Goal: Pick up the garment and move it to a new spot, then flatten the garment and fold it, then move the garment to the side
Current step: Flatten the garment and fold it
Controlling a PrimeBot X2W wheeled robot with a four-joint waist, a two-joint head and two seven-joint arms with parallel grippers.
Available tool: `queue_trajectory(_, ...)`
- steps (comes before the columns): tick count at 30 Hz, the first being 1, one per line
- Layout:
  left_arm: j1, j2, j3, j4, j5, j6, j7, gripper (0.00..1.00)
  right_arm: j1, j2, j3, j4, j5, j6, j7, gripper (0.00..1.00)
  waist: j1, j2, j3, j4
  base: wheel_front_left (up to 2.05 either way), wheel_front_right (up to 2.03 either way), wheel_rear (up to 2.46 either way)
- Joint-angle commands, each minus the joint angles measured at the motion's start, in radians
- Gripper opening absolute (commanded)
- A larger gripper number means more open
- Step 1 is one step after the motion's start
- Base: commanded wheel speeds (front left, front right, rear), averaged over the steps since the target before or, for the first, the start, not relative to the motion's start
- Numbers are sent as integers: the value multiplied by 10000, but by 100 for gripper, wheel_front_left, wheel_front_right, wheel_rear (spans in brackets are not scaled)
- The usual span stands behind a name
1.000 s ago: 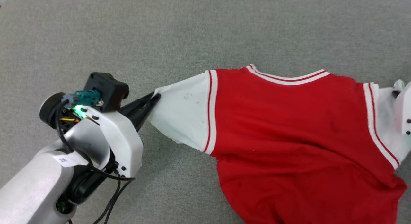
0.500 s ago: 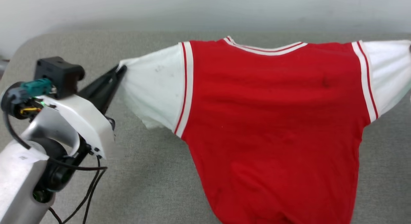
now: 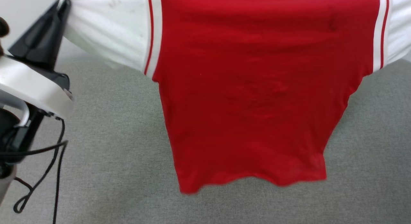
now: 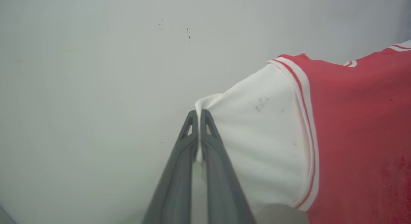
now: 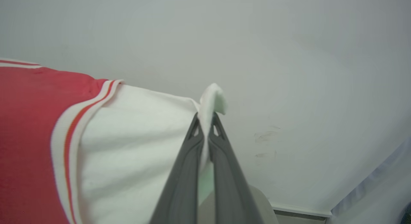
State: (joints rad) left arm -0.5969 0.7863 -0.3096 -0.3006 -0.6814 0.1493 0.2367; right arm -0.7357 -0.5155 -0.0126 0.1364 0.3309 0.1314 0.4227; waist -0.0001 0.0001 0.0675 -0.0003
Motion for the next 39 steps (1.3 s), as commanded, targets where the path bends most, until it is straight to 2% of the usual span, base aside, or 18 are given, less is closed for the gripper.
queue_trajectory(1, -154, 70, 115, 4, 45, -23, -122, 0, -191, 28, -44, -95, 29, -14, -57, 0, 1, -1, -49, -26, 0, 0, 0)
queue_trajectory(12, -897, 388, 678, 157, 90, -150, -547, 0, -891, 209, -310, -432, 51, -16, -141, 0, 1, -1, 199, -125, 0, 0, 0)
queue_trajectory(17, -1660, 587, 714, 564, -21, -580, -372, 0, -1677, 253, -260, -170, 76, -16, -180, 0, 1, -1, 809, -166, 0, 0, 0)
queue_trajectory(24, -3728, 728, 399, 1763, 135, -1479, -11, 0, -3504, 245, -62, 599, -400, -16, -467, 0, 1, -1, 2152, -138, 0, 0, 0)
queue_trajectory(27, -4663, 632, 99, 2452, 329, -1907, 142, 0, -4403, 315, -68, 1107, -550, -16, -643, 0, 1, -1, 2806, -109, 0, 0, 0)
queue_trajectory(30, -5759, 503, -127, 3132, 586, -2213, 106, 0, -5265, -13, 381, 1623, -1042, -17, -813, 0, 1, -1, 3406, -74, 0, 0, 0)
queue_trajectory(39, -9533, -450, -626, 5721, 1347, -2605, -822, 0, -8178, 288, 215, 3862, -1714, -18, -1631, 0, 1, -1, 4985, 51, 0, 0, 0)
